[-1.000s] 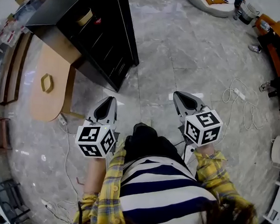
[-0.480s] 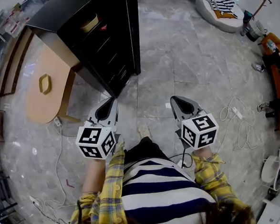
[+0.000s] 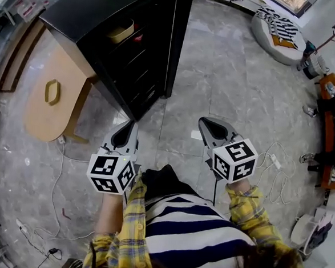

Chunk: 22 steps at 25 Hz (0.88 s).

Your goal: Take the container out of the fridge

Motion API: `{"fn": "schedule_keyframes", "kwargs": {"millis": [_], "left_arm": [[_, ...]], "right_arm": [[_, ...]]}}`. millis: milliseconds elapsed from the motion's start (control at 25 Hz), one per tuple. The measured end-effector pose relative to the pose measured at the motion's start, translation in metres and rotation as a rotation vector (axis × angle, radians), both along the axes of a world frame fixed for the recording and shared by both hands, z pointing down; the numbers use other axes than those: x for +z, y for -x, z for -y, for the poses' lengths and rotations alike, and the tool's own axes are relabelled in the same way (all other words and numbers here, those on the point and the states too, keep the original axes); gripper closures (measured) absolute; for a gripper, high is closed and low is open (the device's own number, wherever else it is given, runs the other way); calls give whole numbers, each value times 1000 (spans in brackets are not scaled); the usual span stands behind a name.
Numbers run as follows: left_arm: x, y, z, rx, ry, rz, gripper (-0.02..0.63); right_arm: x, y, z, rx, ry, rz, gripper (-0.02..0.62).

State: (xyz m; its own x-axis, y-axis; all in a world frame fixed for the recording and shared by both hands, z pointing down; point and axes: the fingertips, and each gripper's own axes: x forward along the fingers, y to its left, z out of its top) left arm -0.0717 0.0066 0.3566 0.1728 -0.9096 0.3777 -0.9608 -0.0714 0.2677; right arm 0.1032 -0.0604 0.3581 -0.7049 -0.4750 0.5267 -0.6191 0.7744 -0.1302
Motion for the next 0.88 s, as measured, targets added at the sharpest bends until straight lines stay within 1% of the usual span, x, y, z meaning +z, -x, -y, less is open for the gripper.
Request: {"fn": "schedule_keyframes", "kwargs": {"millis": [120,360,480,640,760,880], "left_arm": [[1,14,7,-30,12,4,572],[-13,33,13,-87,-11,49,572],[-15,44,8,-131,-2,80,572],[-16,56,-4,-209,7,132,572],[-19,67,-6,-278,13,146,572],[-20,75,-9,-371,20,147,572]], "right_arm": [[-4,19,13,-46,-8,-8,568],[-18,42,39,-110,-45,7,568],[-19,56,47,-173,-60,3,568],[-21,79,53,-282,-79,14,568],[-23,102,66,-371,-96,17,568],[-27,119,75,-455,-88,45,568]]}}
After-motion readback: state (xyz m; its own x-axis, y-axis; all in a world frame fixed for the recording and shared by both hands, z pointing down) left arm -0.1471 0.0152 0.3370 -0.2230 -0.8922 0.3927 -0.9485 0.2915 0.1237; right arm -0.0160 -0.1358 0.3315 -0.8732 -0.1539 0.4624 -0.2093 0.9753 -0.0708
